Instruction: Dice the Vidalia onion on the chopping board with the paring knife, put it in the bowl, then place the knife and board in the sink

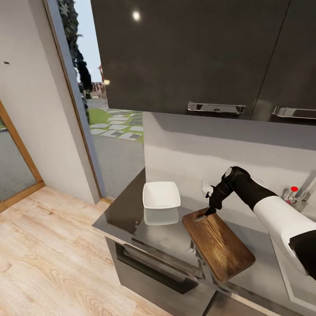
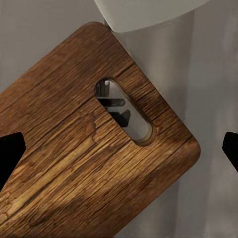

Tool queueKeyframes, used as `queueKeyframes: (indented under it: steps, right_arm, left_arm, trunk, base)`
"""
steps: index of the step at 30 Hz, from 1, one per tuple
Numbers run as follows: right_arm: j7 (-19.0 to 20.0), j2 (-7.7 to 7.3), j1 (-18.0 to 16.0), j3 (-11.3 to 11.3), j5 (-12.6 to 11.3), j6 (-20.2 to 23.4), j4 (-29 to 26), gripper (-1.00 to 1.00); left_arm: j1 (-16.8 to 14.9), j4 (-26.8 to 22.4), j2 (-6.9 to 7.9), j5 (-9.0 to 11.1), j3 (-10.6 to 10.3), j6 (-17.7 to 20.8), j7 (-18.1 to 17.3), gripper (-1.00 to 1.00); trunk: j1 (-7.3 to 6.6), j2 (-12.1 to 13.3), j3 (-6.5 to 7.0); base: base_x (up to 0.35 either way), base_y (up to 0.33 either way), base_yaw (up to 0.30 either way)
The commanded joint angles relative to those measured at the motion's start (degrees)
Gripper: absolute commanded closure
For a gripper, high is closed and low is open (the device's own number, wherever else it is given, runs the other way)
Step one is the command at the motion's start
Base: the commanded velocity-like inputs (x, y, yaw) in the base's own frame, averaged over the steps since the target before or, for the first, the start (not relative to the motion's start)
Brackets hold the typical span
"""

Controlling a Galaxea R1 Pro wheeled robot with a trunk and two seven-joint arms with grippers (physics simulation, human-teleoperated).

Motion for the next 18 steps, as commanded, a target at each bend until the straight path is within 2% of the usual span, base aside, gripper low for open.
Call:
queueKeyframes:
  steps: [1,7,18]
  right_arm:
    - [0.17,-0.04,-0.05,0.24,-0.03,0.60,-0.11,-1.00]
    - [-0.03,0.04,-0.05,0.29,0.00,0.60,0.08,-1.00]
    - [-0.24,0.11,0.02,0.40,0.01,0.60,0.28,-1.00]
  left_arm:
    - [0.01,-0.08,-0.03,0.17,0.26,-0.08,-0.05,-1.00]
    - [0.01,-0.08,-0.08,0.17,0.26,-0.08,-0.05,-1.00]
    - [0.01,0.00,-0.09,0.17,0.26,-0.10,-0.05,-1.00]
  trunk:
    - [0.04,-0.11,-0.14]
    - [0.04,-0.11,-0.41]
    - [0.04,-0.11,-1.15]
  base:
    - [0.079,0.000,0.000]
    - [0.155,0.039,0.000]
    - [0.018,0.007,0.000]
